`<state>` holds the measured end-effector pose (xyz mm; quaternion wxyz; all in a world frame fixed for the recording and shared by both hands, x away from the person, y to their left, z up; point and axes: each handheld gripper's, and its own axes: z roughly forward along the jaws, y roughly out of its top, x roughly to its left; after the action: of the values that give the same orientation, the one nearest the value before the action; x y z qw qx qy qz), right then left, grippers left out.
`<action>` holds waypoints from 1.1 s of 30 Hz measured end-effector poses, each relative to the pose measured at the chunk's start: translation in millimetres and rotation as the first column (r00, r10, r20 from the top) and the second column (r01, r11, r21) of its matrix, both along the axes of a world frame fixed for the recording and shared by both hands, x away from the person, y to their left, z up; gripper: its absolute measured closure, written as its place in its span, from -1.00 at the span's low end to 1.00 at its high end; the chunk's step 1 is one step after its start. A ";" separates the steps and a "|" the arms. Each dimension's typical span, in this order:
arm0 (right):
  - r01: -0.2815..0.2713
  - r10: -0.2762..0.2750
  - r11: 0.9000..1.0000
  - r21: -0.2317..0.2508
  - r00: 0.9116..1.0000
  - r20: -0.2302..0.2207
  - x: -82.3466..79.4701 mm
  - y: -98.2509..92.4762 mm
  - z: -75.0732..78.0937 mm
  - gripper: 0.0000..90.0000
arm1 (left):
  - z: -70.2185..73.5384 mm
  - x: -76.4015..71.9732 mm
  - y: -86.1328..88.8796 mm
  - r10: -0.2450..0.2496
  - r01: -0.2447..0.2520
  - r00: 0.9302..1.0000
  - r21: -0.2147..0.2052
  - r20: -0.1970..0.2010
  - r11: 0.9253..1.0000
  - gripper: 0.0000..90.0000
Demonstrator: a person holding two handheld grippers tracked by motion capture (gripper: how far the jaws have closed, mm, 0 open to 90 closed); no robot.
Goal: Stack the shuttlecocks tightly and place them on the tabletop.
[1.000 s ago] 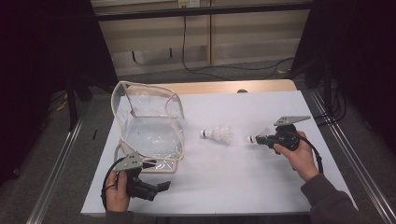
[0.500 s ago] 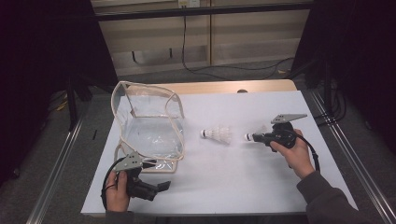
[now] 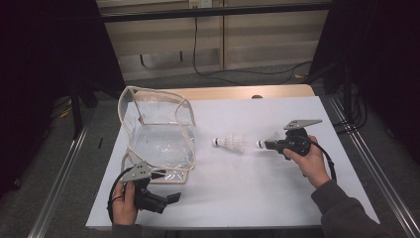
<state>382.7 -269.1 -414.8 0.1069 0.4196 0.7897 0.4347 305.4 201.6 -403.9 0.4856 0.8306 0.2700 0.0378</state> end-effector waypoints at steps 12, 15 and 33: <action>-0.008 0.008 1.000 -0.002 1.000 0.008 3.5 6.1 -0.3 0.96 | -0.2 0.1 -0.2 0.000 0.000 1.000 0.003 0.005 1.000 -0.94; -0.011 0.011 1.000 0.002 1.000 0.014 4.6 7.9 0.2 0.96 | -0.3 0.3 0.1 -0.001 0.001 1.000 0.001 0.003 1.000 -0.94; -0.020 0.020 1.000 0.015 1.000 0.019 9.4 16.9 0.3 0.96 | -0.5 0.1 0.2 -0.001 0.001 1.000 0.003 0.003 1.000 -0.94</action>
<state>392.1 -252.2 -414.5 0.1066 0.4082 0.7896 0.4456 305.5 201.8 -404.4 0.4848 0.8314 0.2687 0.0392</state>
